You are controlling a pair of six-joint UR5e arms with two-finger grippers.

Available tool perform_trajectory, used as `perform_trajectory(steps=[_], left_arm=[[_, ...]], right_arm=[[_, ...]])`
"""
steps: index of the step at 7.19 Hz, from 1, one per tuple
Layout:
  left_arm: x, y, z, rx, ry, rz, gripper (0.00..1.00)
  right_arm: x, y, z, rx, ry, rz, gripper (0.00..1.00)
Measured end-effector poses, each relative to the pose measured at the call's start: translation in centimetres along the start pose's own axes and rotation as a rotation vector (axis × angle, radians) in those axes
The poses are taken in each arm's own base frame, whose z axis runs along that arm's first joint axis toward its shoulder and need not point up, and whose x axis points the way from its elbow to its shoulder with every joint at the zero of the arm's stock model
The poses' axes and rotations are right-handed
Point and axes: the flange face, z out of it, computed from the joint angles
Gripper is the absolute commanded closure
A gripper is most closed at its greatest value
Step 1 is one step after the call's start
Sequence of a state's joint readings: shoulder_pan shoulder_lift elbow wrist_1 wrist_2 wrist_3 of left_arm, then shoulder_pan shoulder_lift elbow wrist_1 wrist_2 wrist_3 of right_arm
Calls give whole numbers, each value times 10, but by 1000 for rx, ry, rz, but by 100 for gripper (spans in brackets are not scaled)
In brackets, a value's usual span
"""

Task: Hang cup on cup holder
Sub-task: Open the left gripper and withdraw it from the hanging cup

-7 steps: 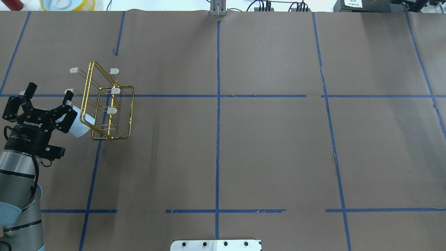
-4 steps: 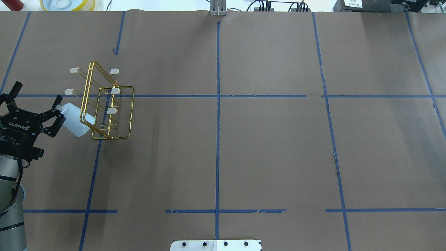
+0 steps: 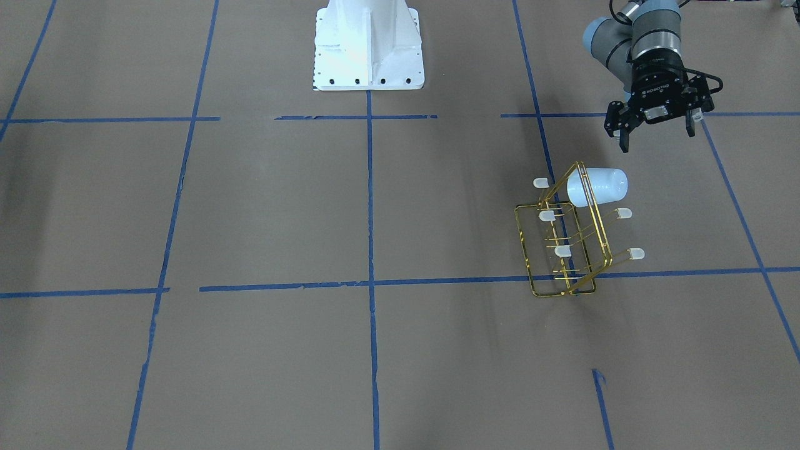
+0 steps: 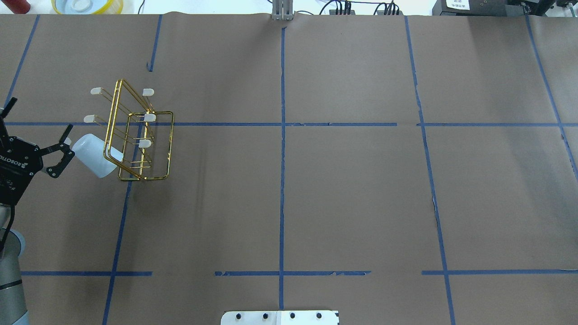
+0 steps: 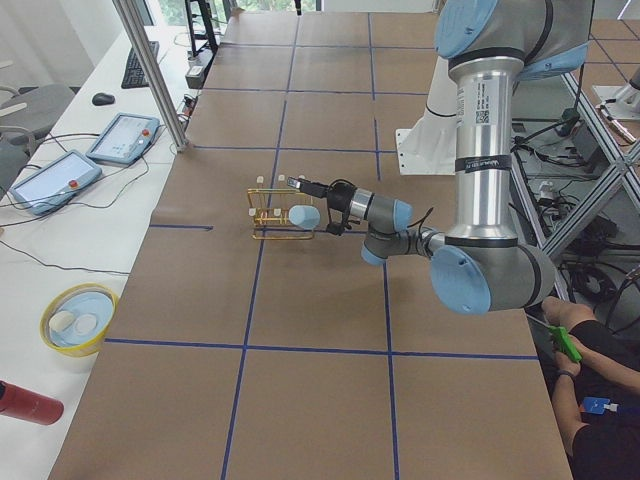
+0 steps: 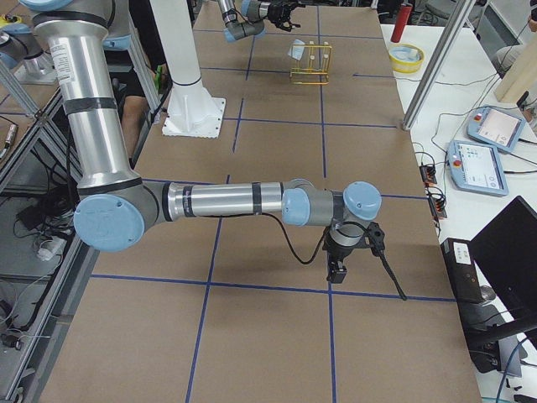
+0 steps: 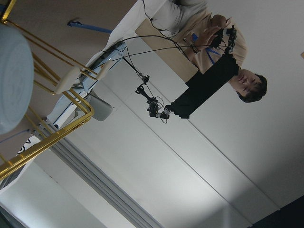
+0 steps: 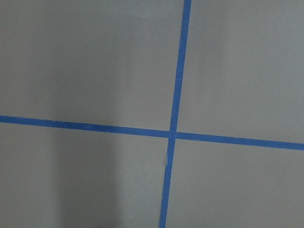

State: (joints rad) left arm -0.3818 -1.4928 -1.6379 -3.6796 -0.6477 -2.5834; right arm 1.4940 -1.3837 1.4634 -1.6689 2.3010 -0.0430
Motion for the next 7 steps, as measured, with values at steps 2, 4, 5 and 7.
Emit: perform_trajectory(steps=[2,4,5,7], left_arm=[[9,-1,5,-45,-24,213,0],[27,-7,15,-80,-25,454,0],[41,-12,20,-102,-26,576,0],[75,-25,32,-128,-58,789,0]], right_arm=[[0,0,0,0,0,0,0],[0,0,0,0,0,0,0],[0,0,0,0,0,0,0],[0,0,0,0,0,0,0]])
